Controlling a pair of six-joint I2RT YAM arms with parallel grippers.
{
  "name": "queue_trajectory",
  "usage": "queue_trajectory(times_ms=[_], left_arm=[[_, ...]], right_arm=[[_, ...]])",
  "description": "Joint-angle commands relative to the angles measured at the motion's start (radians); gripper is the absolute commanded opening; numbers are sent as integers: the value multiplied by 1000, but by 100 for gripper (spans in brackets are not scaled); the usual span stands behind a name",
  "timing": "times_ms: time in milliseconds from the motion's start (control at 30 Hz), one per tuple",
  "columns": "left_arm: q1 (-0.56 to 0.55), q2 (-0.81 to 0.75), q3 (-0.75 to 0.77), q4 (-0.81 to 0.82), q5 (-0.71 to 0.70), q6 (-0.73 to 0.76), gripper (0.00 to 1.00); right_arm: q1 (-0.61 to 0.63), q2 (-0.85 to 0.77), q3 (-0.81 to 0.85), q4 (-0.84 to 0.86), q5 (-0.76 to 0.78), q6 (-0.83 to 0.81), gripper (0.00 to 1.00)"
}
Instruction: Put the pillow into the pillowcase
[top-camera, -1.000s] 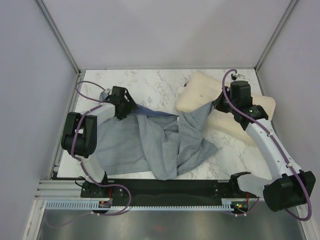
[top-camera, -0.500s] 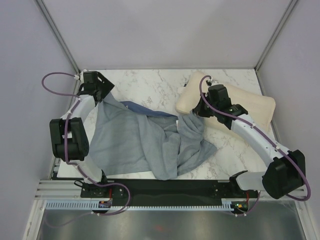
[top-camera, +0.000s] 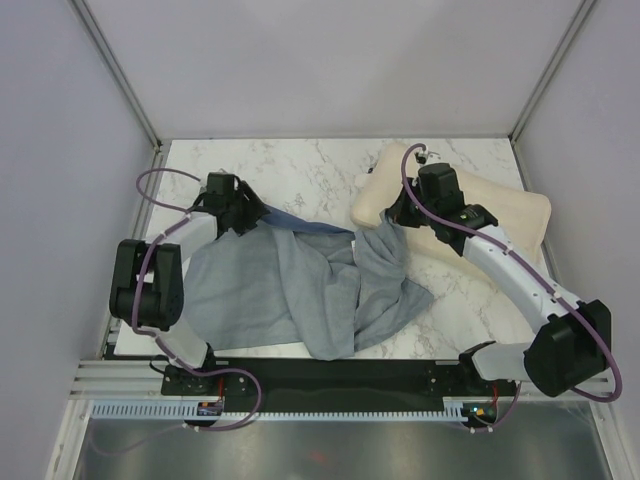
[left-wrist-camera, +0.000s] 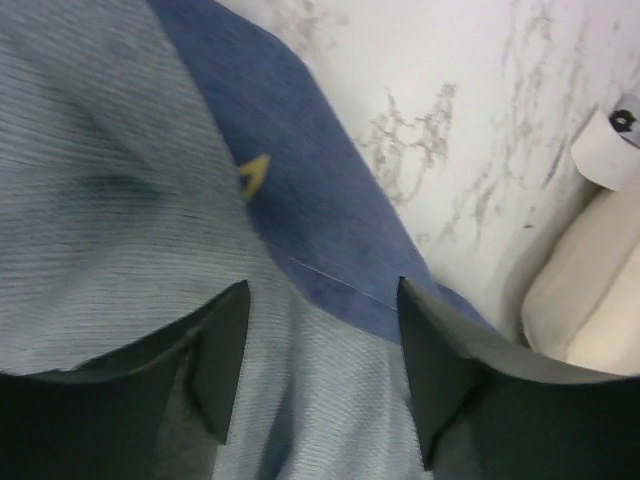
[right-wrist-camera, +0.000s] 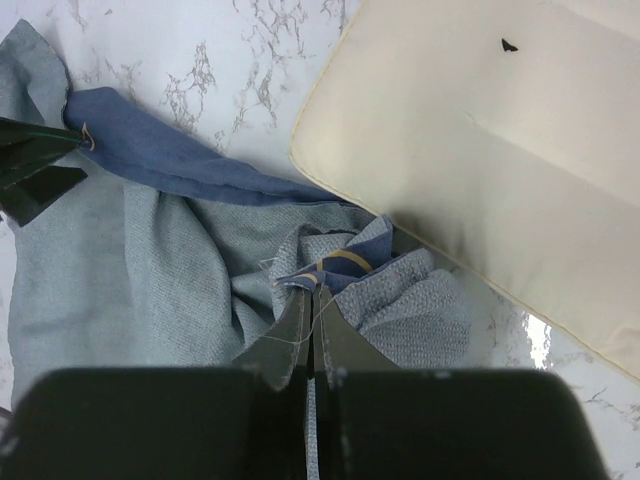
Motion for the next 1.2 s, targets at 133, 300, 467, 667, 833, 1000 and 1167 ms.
queue_trajectory(times_ms=[133, 300, 467, 667, 833, 1000, 1167], left_arm=[[-56, 42, 17, 134, -18, -91, 6], [-56, 100, 50, 134, -6, -102, 15], [-66, 73, 16, 134, -46, -107, 64], [-72, -25, -53, 134, -121, -75, 73], [-85, -143, -145, 152, -179, -102, 90], [-90, -145, -201, 206, -184, -113, 99], [-92, -38, -132, 228, -109, -121, 86]], right_arm=[[-2, -62, 14, 25, 15, 11, 0], [0, -73, 20, 13, 38, 0, 0], [0, -73, 28, 10, 32, 0, 0], [0, -74, 25, 11, 26, 2, 0], [0, -85, 17, 8, 25, 2, 0], [0, -86, 16, 10, 23, 5, 0], [0, -96, 17, 6, 23, 6, 0]])
